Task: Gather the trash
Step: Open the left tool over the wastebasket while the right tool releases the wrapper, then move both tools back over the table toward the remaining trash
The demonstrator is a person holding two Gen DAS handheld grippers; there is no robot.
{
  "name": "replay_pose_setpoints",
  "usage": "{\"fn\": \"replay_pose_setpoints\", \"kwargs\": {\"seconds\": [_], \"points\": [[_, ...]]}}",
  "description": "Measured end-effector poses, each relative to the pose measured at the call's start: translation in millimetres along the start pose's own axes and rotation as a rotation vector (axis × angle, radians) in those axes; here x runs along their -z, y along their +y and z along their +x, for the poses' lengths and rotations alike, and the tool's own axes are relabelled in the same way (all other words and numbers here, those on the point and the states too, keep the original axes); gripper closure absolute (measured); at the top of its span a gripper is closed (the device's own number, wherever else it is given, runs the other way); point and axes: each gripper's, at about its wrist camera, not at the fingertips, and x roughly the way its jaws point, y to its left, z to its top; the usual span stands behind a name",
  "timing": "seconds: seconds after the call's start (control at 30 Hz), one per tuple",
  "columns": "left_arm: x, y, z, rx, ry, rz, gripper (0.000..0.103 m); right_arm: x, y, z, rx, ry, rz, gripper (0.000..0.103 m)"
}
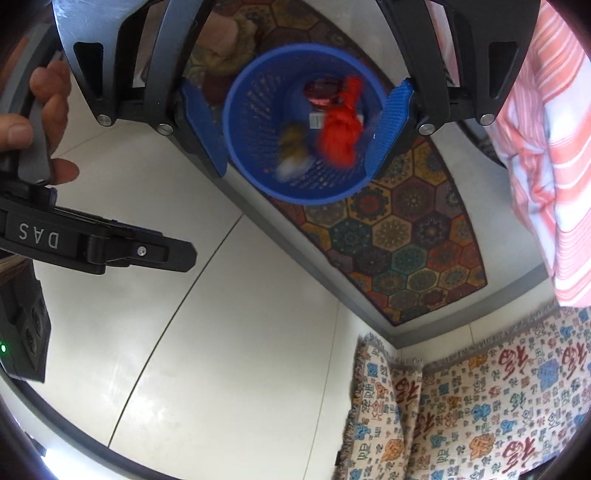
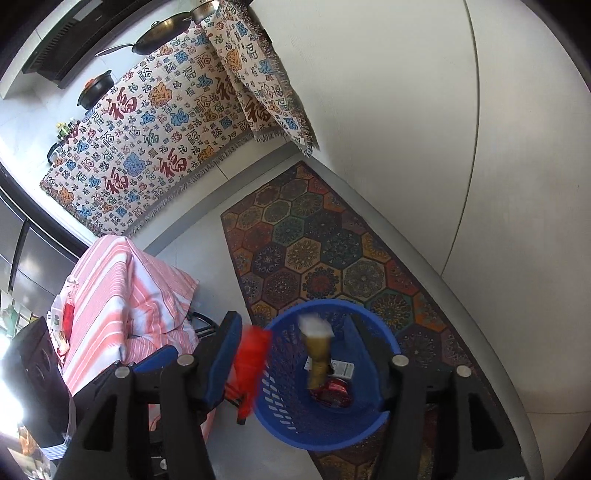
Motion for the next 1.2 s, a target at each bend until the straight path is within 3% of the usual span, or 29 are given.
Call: {"fn": "replay_pose_setpoints", "kwargs": {"seconds": [0.13, 0.33, 0.47, 0.6, 0.83, 1.07, 1.2], "points": [[-0.8, 8.1, -22.1, 0.001, -0.03, -0.031, 0.024, -1.2, -0.3, -11.2, 0.021, -0.056, -0.003, 0.043], [19.7, 34.2, -87.7, -0.017, -0.093, -0.095, 0.014, -1.2, 15.2, -31.0, 0.091, -0.156, -0.079, 0.043], [55.9, 63.4, -132.6, -0.079, -0.087, -0.103, 0.011, 5.3, 35.9, -36.7, 0.098, -0.186, -0.142, 0.043], [99.2, 110.3, -169.1, -0.197, -0.069, -0.14, 0.011, 20.7, 66.0, -33.6, 0.095, -0.175, -0.242, 0.043], [162.7, 206.9, -221.2, -0.376, -0.075, -0.285, 0.011, 79.4, 154.0, -16.8, 0.044, -0.111, -0.481, 0.043], [195.6, 279.7, -252.2, -0.479, -0.088, -0.393, 0.011, 151.9, 292.3, 2.1, -0.164, 0.05, -0.61, 0.043], [211.9, 307.6, -257.7, -0.529, -0.078, -0.429, 0.011, 184.3, 358.1, 27.5, -0.168, 0.115, -0.684, 0.043]]}}
